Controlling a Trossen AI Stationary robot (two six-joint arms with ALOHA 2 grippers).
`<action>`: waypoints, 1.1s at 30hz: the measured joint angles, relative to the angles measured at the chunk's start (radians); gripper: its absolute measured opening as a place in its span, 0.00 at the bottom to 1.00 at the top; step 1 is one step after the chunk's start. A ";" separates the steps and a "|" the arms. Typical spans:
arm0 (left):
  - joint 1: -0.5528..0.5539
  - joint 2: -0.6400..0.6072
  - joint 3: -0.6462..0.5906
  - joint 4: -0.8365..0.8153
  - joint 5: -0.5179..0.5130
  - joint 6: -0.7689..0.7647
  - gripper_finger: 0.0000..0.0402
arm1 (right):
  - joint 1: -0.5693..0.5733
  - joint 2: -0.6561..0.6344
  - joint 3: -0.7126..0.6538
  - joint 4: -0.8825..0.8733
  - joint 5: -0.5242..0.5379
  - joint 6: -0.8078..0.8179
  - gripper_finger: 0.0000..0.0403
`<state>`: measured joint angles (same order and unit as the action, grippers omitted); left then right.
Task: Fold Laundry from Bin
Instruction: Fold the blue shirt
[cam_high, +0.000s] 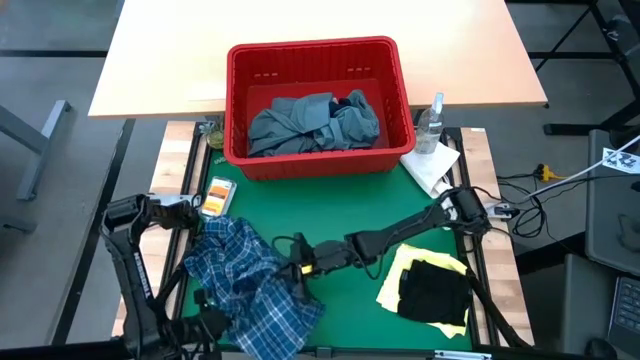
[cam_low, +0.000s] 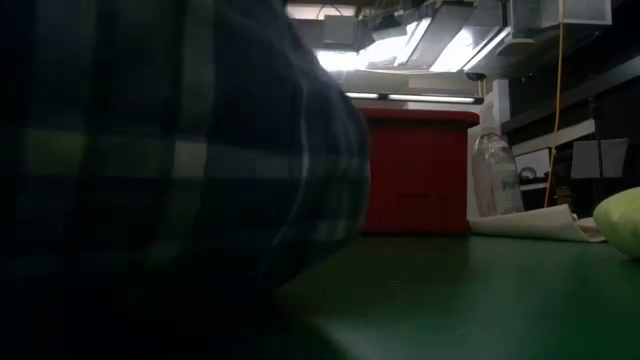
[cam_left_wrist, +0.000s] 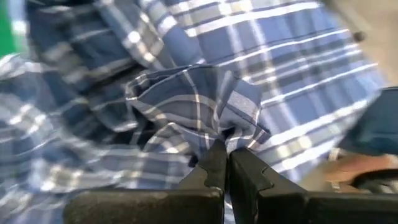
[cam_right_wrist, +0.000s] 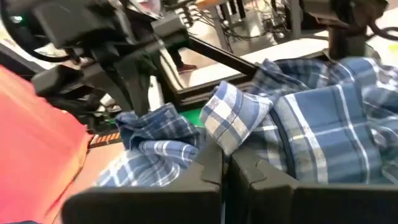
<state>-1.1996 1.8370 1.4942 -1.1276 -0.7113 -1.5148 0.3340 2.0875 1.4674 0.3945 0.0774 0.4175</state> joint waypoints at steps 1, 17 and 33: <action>0.000 0.000 -0.005 -0.023 0.004 -0.022 0.00 | -0.007 0.012 0.000 0.004 -0.003 0.000 0.00; 0.017 0.000 -0.239 -0.031 0.174 -0.206 0.05 | -0.093 0.119 0.000 -0.004 0.013 0.005 0.02; 0.020 0.001 -0.272 -0.009 0.331 -0.314 0.34 | -0.093 0.119 0.000 -0.009 0.056 -0.003 0.31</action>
<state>-1.1801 1.8378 1.2222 -1.1370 -0.3799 -1.8285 0.2409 2.2063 1.4673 0.3859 0.1329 0.4145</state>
